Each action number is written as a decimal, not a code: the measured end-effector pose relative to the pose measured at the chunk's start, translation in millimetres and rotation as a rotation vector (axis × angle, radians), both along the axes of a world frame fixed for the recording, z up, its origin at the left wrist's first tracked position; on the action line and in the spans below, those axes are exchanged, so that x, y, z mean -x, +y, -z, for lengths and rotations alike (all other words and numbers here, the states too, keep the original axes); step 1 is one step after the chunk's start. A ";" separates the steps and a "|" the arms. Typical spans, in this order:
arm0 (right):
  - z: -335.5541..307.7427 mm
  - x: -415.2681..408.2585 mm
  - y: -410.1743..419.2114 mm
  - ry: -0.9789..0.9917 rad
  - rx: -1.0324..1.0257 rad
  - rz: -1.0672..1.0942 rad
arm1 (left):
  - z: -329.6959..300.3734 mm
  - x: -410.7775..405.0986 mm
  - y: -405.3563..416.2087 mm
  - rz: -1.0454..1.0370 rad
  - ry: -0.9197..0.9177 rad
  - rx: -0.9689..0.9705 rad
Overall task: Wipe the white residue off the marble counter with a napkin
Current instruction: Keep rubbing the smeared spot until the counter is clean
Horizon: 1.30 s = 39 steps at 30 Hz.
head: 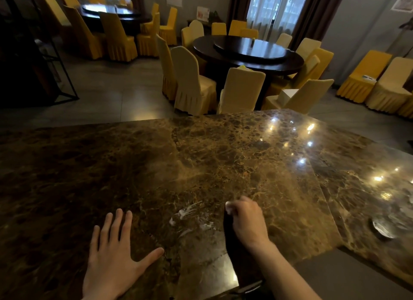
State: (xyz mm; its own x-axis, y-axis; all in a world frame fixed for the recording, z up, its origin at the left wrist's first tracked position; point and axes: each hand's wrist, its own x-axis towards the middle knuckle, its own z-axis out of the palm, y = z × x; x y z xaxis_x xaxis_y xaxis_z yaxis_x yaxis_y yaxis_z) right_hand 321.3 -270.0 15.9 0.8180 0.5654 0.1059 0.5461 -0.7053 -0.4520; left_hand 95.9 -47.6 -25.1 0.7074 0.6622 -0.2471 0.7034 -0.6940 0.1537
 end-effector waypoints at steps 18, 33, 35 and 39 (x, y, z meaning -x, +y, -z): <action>7.2 13.0 -39.5 -0.021 0.029 -0.202 | 6.5 -0.7 2.6 -0.005 -0.012 -0.012; -2.9 31.6 -15.7 0.049 -0.167 -0.151 | 9.6 0.8 1.3 -0.002 -0.052 -0.029; 0.2 50.4 1.4 0.030 -0.119 -0.308 | 10.3 1.7 1.4 0.000 -0.051 -0.032; 18.9 51.6 21.6 -0.079 -0.029 -0.335 | 11.4 0.9 1.6 -0.003 -0.061 -0.037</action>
